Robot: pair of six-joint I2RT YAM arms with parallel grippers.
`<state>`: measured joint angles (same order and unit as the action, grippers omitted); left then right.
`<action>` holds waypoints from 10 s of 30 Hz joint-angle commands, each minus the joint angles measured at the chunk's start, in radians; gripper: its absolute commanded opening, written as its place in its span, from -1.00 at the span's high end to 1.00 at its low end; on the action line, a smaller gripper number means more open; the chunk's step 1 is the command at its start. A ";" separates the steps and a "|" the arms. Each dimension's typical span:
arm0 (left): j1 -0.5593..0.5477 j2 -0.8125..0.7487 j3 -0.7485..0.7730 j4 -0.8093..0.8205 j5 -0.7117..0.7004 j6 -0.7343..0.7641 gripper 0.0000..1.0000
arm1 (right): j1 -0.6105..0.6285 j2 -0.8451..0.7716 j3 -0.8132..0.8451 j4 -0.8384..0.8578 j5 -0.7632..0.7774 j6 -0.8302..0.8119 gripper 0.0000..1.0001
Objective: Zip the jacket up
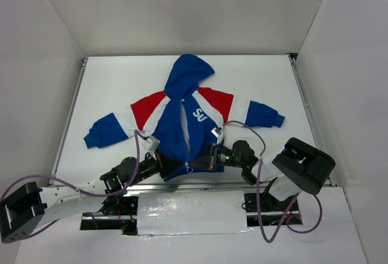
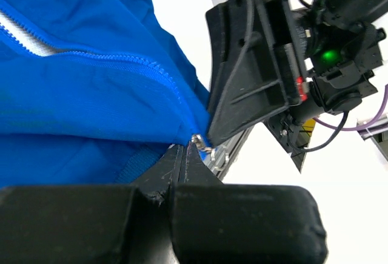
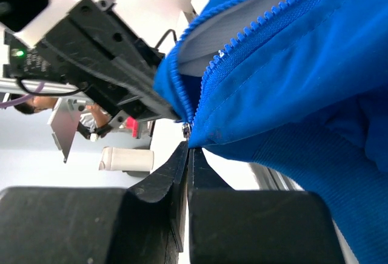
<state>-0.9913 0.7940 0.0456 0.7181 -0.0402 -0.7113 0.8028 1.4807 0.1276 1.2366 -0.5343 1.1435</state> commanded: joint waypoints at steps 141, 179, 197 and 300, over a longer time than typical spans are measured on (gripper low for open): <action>-0.001 0.111 0.011 0.138 0.267 0.062 1.00 | -0.203 -0.511 0.205 -0.546 -0.023 -0.007 1.00; -0.004 0.099 0.039 0.110 0.094 0.010 1.00 | -0.179 -0.704 0.129 -0.850 -0.139 -0.311 -0.07; 0.005 0.088 0.068 0.119 0.151 -0.002 1.00 | 0.101 -0.671 -0.016 -0.623 0.212 -0.199 -0.24; -0.121 0.180 0.007 0.038 0.132 0.030 1.00 | -0.027 -0.370 0.340 -1.126 0.260 0.711 1.00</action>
<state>-1.0687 0.9482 0.0593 0.7998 0.0345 -0.6846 0.8436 1.0885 0.4065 0.1093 -0.3889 1.8217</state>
